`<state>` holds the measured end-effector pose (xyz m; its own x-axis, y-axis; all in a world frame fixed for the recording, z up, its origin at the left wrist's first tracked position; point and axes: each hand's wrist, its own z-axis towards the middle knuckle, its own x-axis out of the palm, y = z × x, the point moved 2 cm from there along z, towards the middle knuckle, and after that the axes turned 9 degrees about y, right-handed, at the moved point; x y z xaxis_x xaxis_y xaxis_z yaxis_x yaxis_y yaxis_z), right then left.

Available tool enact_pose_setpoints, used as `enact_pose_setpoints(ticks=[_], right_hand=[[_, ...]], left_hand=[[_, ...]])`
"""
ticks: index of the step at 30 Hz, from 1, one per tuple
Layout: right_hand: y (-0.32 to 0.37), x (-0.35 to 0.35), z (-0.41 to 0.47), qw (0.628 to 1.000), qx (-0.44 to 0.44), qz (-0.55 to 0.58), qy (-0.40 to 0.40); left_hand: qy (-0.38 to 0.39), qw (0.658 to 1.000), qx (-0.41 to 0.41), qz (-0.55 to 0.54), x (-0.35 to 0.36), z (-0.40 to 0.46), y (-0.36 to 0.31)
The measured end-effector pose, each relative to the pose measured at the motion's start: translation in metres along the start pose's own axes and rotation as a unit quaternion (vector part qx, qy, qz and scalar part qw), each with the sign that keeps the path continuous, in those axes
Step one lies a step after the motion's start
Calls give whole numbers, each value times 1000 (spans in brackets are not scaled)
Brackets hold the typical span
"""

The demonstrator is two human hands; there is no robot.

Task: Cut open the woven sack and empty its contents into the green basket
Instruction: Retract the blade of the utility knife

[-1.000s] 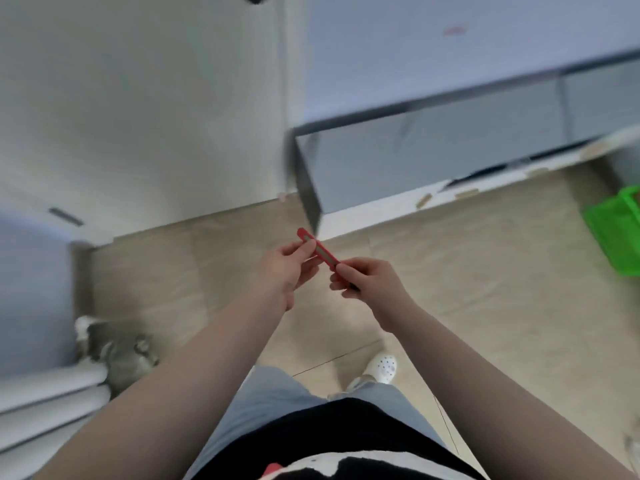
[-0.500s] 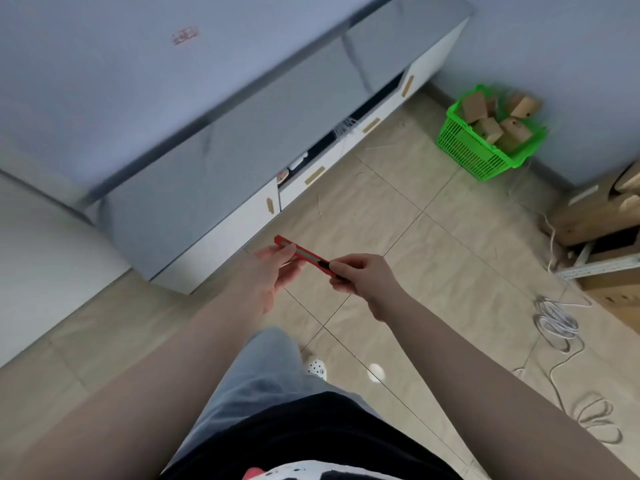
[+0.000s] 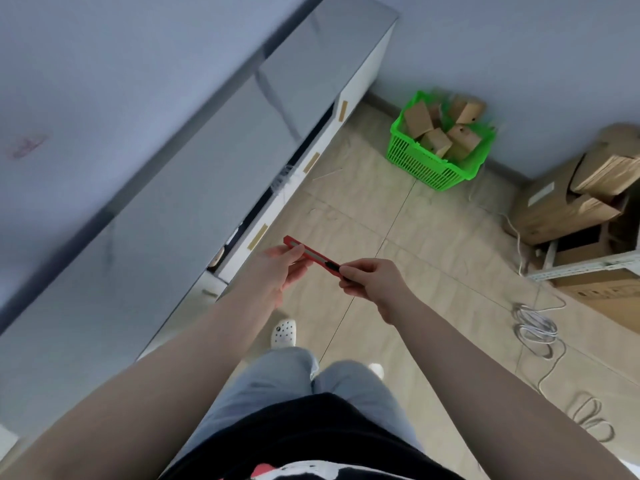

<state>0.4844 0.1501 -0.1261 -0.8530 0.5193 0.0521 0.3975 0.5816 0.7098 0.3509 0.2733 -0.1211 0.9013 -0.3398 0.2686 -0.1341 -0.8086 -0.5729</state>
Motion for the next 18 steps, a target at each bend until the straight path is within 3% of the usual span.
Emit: enact_pose_setpoints(ticks=[10, 18], right_hand=[[129, -99, 132, 999, 8, -16, -32], [254, -182, 255, 999, 14, -47, 20]], left_hand=[[13, 1000, -18, 2, 128, 138, -109], [-29, 997, 3, -65, 228, 247, -190]])
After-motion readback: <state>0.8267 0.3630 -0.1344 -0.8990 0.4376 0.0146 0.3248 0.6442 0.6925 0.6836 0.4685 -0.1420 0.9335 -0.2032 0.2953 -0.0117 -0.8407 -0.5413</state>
